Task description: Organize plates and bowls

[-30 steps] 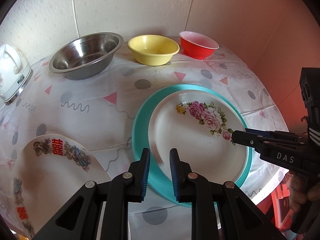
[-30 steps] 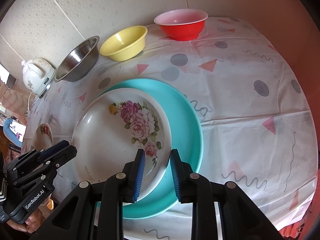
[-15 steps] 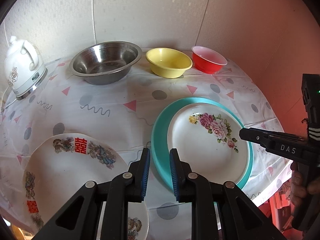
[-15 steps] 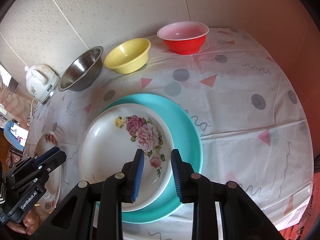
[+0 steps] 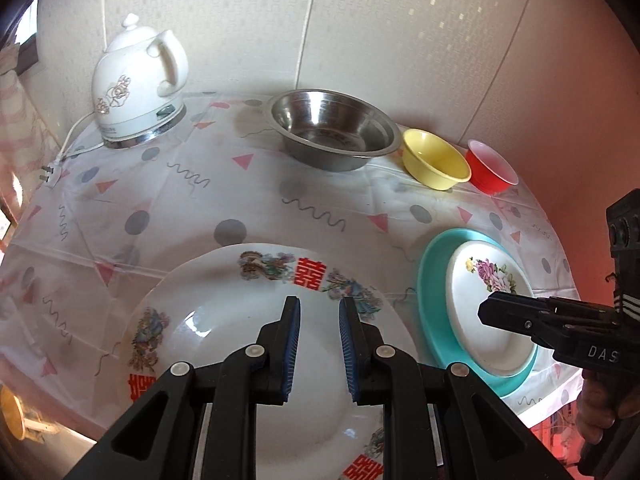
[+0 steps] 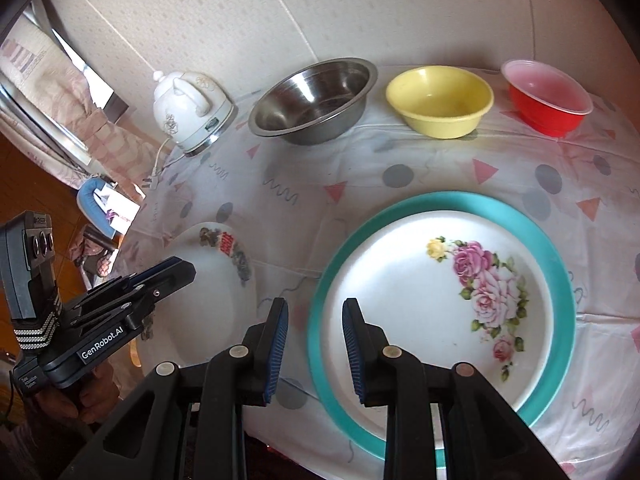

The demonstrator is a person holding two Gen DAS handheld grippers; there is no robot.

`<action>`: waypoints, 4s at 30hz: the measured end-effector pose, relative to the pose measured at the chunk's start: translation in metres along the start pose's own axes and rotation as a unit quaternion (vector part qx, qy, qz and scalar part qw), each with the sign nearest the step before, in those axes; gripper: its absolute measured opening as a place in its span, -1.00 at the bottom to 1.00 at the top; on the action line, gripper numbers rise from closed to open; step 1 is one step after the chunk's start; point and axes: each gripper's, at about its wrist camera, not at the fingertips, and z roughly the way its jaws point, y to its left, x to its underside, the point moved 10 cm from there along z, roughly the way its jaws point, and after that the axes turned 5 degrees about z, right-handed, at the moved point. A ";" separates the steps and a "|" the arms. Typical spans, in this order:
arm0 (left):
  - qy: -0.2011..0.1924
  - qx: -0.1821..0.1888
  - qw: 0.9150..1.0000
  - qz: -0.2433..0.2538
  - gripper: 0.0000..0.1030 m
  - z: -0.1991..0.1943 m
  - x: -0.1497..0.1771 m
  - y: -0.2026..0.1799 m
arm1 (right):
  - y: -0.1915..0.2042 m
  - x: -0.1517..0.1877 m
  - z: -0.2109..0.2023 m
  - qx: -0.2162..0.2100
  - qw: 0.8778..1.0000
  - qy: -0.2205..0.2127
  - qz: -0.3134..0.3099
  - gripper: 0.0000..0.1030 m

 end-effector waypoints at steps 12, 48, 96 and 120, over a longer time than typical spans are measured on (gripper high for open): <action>-0.014 -0.050 0.995 -0.089 -0.60 -0.036 0.049 0.110 | 0.053 0.009 0.052 -0.029 0.997 0.057 -0.051 -0.32; 0.026 -0.003 0.994 -0.108 -0.35 0.002 0.073 0.103 | 0.054 0.028 0.085 -0.016 0.993 0.089 -0.074 -0.31; 0.012 -0.027 0.998 -0.050 -0.28 -0.009 0.043 0.065 | 0.038 0.022 0.037 -0.008 0.998 0.026 -0.057 -0.40; 0.024 0.046 0.994 0.094 -0.28 0.034 -0.015 -0.075 | -0.086 0.011 -0.048 0.069 0.993 -0.057 0.075 -0.40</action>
